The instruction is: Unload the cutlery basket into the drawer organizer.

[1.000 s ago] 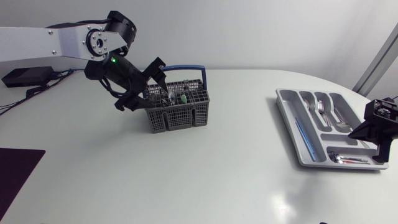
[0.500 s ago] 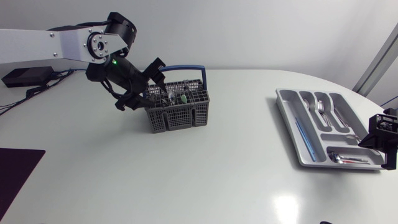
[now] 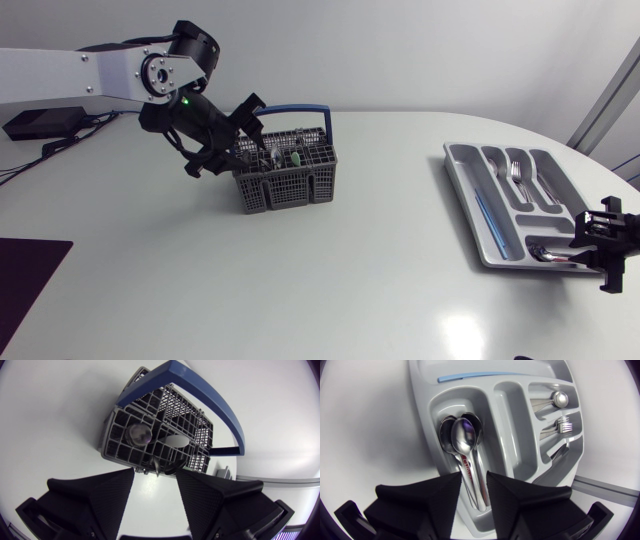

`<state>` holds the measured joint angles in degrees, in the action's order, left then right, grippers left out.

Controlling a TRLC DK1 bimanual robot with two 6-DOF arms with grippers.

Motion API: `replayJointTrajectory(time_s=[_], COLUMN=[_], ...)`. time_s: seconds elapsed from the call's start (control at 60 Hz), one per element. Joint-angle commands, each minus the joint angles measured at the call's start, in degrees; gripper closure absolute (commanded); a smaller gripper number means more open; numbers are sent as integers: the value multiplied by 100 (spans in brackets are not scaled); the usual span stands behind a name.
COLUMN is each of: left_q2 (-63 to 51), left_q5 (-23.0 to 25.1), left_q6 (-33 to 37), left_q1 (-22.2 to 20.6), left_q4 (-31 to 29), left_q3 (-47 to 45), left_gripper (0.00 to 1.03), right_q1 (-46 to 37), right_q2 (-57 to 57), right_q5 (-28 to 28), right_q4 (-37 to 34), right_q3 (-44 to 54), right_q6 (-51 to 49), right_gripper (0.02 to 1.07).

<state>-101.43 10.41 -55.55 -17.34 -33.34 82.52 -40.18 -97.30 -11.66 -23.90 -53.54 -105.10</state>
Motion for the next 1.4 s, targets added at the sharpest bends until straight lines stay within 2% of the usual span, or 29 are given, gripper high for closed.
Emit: replayJointTrajectory(time_s=[0.0,0.117,0.467,0.517,0.567,0.783,0.967,1.017,1.15,1.333,1.383], left_q2=[-132,-140,-264,-264,-264,-387,-501,-518,-598,-668,-677], left_q5=[-4,-4,-4,-4,-13,-4,-4,-4,-4,-4,-4], left_q6=[-114,-114,-114,-114,-114,-114,-123,-123,-123,-123,-123], left_q1=[-50,-120,-173,-164,-155,-129,-103,-85,-59,-41,-41], left_q4=[30,47,74,82,109,126,126,126,135,135,135], left_q3=[-166,-157,-26,-17,-17,71,177,203,273,361,388], left_gripper=[46,49,49,60,63,63,63,67,70,70,75], right_q1=[37,72,643,793,916,1733,2832,3087,3658,4194,4370], right_q2=[62,290,1415,1591,1723,2294,2698,2742,2760,2681,2628], right_q5=[59,41,-91,-100,-144,-231,-223,-205,-161,-91,-38], right_q4=[26,61,-18,-115,-220,-554,-554,-519,-396,-185,-88], right_q3=[151,256,871,915,933,1091,1346,1372,1452,1531,1575], right_q6=[-160,-142,192,315,420,1141,2055,2257,2732,3127,3250], right_gripper=[30,20,14,12,11,9,9,9,9,9,9])
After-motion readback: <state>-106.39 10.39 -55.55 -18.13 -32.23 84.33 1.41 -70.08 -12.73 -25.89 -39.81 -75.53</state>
